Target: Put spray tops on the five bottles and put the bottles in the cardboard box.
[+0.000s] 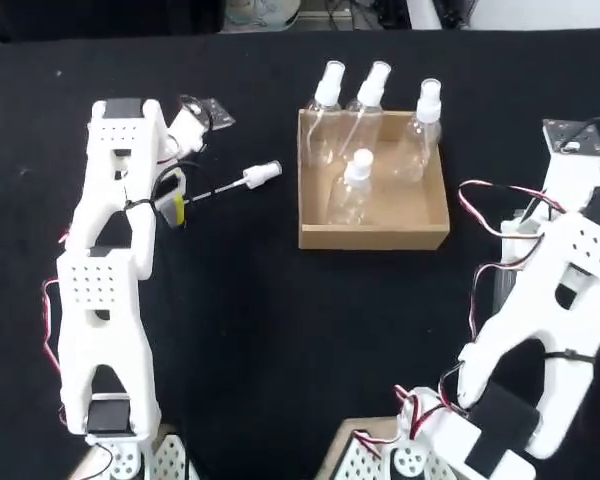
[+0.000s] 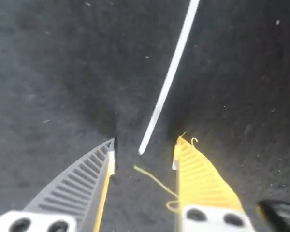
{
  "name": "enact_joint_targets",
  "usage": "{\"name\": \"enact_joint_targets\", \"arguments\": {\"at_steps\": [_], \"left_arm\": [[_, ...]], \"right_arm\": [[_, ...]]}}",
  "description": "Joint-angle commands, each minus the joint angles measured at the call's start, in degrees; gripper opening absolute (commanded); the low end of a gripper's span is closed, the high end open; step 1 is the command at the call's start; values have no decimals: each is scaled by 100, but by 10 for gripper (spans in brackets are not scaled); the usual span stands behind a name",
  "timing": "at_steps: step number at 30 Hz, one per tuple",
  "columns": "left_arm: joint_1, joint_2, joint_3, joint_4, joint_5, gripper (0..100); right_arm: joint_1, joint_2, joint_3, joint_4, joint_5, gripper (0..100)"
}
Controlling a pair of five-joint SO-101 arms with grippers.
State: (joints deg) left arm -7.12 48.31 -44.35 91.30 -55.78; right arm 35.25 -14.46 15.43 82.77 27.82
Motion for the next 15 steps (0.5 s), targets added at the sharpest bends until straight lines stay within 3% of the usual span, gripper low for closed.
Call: {"name": "enact_joint_targets", "arguments": {"at_steps": [1, 15], "left_arm": [[4, -53, -277, -18, -53, 191], [224, 18, -769, -378, -18, 188]], "right_arm": [[-88, -312, -40, -97, -53, 11], [-88, -312, -40, -88, -53, 11]]}}
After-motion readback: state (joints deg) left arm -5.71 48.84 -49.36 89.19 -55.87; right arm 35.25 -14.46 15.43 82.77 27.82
